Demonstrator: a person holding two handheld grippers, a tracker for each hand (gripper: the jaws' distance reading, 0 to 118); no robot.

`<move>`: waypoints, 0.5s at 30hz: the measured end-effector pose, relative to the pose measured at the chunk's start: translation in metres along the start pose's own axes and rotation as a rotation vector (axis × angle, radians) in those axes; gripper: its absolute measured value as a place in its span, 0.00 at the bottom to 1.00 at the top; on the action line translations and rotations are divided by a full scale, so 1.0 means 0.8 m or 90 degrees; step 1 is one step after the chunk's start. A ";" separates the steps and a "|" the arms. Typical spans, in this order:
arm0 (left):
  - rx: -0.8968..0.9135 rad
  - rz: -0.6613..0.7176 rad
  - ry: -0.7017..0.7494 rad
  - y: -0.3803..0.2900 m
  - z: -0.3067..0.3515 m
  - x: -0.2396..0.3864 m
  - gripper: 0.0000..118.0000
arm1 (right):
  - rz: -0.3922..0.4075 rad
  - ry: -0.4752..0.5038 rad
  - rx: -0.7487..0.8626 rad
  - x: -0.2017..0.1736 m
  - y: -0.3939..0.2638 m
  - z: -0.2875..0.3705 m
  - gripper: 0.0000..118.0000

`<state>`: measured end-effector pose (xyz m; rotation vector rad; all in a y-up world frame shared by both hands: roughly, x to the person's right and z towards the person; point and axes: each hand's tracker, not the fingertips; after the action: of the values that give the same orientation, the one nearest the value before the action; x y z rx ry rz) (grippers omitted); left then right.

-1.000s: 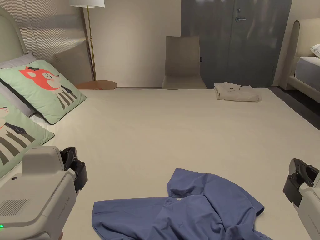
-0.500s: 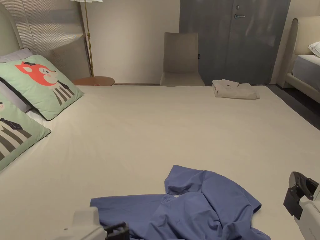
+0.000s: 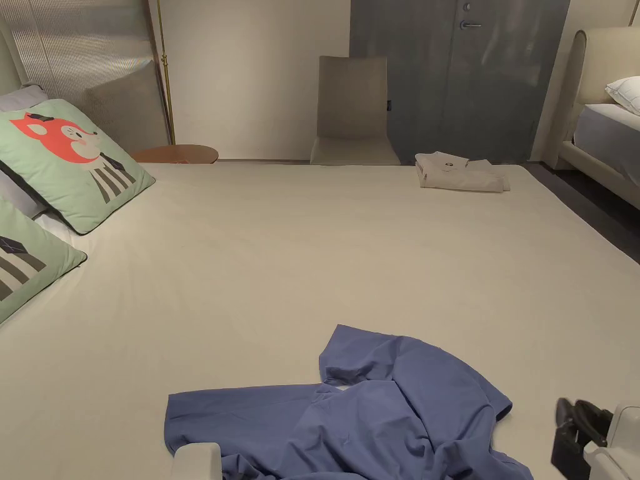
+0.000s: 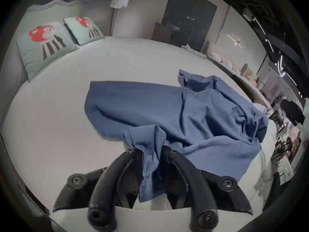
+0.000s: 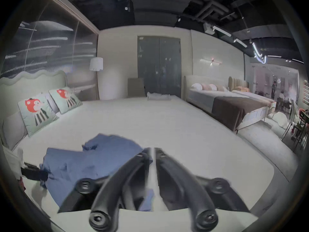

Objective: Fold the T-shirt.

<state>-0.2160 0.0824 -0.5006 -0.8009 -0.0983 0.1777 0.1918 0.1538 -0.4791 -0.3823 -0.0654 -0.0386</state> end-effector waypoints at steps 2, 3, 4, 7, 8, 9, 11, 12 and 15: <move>0.005 0.009 -0.009 0.002 0.005 -0.002 0.14 | 0.006 0.020 -0.077 0.005 -0.014 -0.016 0.88; 0.009 0.015 -0.013 0.003 0.008 -0.003 0.14 | 0.001 0.027 -0.111 0.007 -0.025 -0.026 0.99; 0.012 0.018 -0.015 0.003 0.011 -0.004 0.14 | 0.004 0.037 -0.150 0.008 -0.034 -0.034 0.99; 0.020 0.024 -0.021 0.004 0.019 -0.006 0.14 | 0.017 0.048 -0.237 0.008 -0.061 -0.056 0.99; 0.021 0.025 -0.022 0.004 0.021 -0.006 0.14 | 0.020 0.056 -0.271 0.007 -0.069 -0.064 0.97; 0.021 0.025 -0.022 0.004 0.020 -0.007 0.14 | 0.018 0.064 -0.289 0.005 -0.077 -0.070 0.83; 0.025 0.023 -0.021 0.003 0.024 -0.006 0.14 | 0.012 0.089 -0.295 0.002 -0.084 -0.074 0.73; 0.026 0.023 -0.022 0.003 0.027 -0.006 0.14 | 0.003 0.109 -0.299 0.000 -0.085 -0.074 0.67; 0.032 0.027 -0.028 0.006 0.035 -0.006 0.14 | 0.008 0.162 -0.255 -0.008 -0.071 -0.059 0.12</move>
<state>-0.2259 0.1040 -0.4848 -0.7493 -0.1186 0.2372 0.1854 0.0832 -0.5022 -0.7754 0.1994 -0.0886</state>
